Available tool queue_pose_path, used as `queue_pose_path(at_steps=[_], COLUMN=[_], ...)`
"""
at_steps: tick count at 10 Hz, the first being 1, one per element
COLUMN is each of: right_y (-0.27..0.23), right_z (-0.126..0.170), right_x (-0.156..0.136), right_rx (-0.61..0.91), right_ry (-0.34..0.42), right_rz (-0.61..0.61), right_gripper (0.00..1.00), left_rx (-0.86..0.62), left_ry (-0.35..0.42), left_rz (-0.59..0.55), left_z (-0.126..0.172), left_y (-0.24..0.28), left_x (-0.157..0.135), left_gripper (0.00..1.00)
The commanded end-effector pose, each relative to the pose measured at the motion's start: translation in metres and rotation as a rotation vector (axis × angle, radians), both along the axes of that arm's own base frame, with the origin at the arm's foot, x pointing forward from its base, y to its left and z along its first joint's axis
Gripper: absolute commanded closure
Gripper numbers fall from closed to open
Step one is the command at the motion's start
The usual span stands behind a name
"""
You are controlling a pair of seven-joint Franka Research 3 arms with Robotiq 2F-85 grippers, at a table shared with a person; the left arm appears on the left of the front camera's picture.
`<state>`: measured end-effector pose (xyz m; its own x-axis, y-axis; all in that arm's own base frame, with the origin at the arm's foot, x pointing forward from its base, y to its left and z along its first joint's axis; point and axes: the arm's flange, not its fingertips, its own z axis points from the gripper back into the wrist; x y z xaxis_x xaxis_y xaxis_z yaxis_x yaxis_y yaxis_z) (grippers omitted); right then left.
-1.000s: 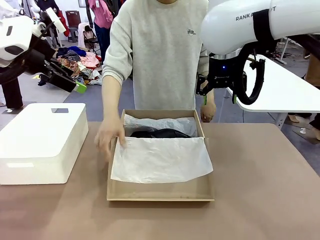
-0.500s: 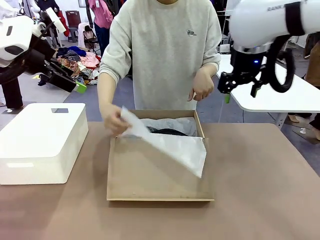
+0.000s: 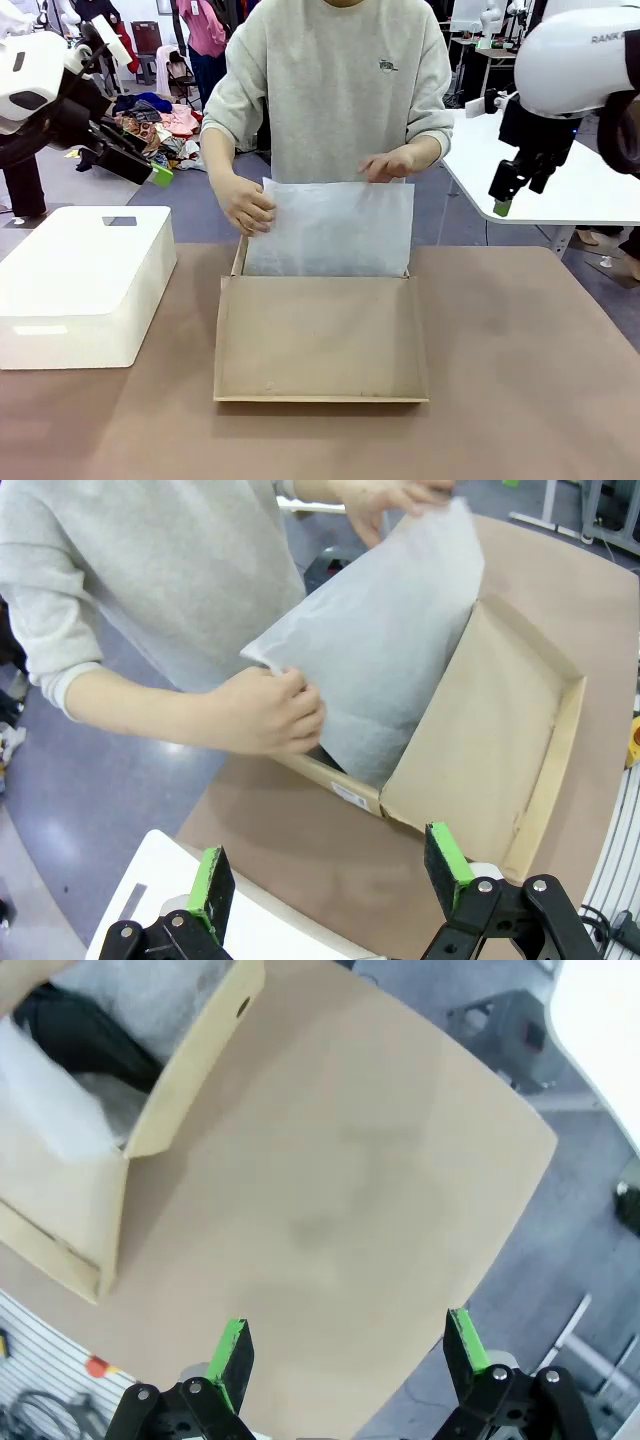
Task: Pack the shoes into the box.
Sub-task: Close the Shoes Box.
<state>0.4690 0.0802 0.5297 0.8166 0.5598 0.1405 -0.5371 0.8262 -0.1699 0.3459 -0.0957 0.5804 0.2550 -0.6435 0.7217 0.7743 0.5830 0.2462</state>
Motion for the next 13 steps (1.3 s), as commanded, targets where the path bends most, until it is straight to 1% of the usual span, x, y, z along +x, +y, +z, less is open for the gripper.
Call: queue_pose_path(at_steps=[1, 3, 6, 7, 8, 9, 10, 11, 13], right_y=[-0.021, -0.034, -0.043, -0.045, -0.045, -0.041, -0.034, -0.039, -0.039], right_z=[-0.008, -0.018, -0.030, -0.033, -0.034, -0.035, -0.033, -0.035, -0.035], right_x=[-0.002, 0.000, 0.005, 0.007, 0.008, 0.008, 0.007, 0.005, 0.005], right_rx=[0.050, 0.123, 0.188, 0.227, 0.241, 0.229, 0.198, 0.200, 0.200], right_ry=[-0.015, -0.029, -0.042, -0.029, -0.006, 0.007, 0.039, -0.011, -0.011], right_rz=[0.134, 0.263, 0.397, 0.442, 0.451, 0.425, 0.324, 0.412, 0.412], right_gripper=[0.00, 0.00, 0.00, 0.00, 0.00, 0.00, 0.00, 0.00, 0.00], left_rx=[-0.009, -0.009, -0.009, -0.009, -0.009, -0.009, -0.009, -0.009, -0.009], left_ry=[-0.011, -0.011, -0.011, -0.011, -0.011, -0.011, -0.011, -0.011, -0.011], left_rz=[-0.007, -0.007, -0.007, -0.007, -0.007, -0.007, -0.007, -0.007, -0.007], left_z=[0.000, 0.000, 0.000, 0.000, 0.000, 0.000, 0.000, 0.000, 0.000], left_y=[0.000, 0.000, 0.000, 0.000, 0.000, 0.000, 0.000, 0.000, 0.000], left_x=[0.001, 0.001, 0.001, 0.001, 0.001, 0.001, 0.001, 0.001, 0.001], left_gripper=[0.00, 0.00, 0.00, 0.00, 0.00, 0.00, 0.00, 0.00, 0.00])
